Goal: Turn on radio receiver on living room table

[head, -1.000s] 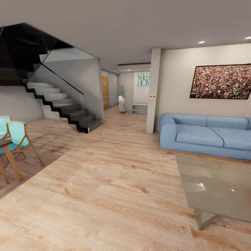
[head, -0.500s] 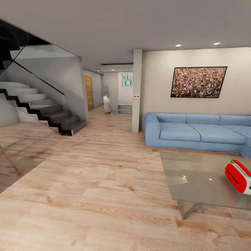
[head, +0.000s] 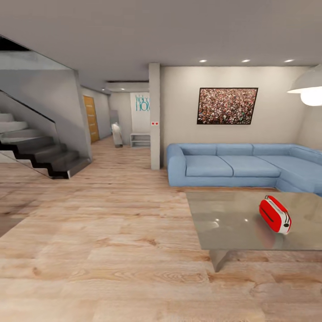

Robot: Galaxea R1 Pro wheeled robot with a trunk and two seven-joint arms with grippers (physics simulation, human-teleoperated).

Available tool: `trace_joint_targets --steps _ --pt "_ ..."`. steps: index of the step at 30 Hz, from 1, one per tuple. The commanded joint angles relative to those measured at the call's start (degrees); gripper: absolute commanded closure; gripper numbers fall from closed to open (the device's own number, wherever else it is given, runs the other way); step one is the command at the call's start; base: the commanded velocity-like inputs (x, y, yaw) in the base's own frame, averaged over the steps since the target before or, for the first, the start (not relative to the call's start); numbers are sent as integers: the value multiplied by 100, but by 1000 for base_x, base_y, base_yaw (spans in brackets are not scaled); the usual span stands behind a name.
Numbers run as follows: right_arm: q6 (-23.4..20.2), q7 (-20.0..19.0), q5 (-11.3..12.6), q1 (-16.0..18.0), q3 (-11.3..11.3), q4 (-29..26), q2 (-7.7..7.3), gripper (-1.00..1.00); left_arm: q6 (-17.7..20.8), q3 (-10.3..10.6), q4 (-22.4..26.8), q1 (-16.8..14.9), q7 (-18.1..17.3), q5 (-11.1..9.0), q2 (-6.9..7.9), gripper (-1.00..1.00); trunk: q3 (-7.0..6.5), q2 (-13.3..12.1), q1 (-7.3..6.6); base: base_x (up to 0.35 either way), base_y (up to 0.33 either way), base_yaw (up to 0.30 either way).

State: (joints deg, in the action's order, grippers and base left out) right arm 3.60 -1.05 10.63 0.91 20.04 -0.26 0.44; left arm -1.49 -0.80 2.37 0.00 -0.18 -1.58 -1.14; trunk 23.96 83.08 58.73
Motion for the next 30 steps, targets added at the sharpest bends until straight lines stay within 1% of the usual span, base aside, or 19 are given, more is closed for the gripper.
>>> trace_joint_targets --steps 1,30 --pt "0 0 0 0 0 0 0 -100 0 -1 0 0 0 0 0 -100 0 0 0 0 0 -293" --pt "0 0 2 2 0 0 0 -100 0 1 0 0 0 2 0 -100 0 0 0 0 0 -293"
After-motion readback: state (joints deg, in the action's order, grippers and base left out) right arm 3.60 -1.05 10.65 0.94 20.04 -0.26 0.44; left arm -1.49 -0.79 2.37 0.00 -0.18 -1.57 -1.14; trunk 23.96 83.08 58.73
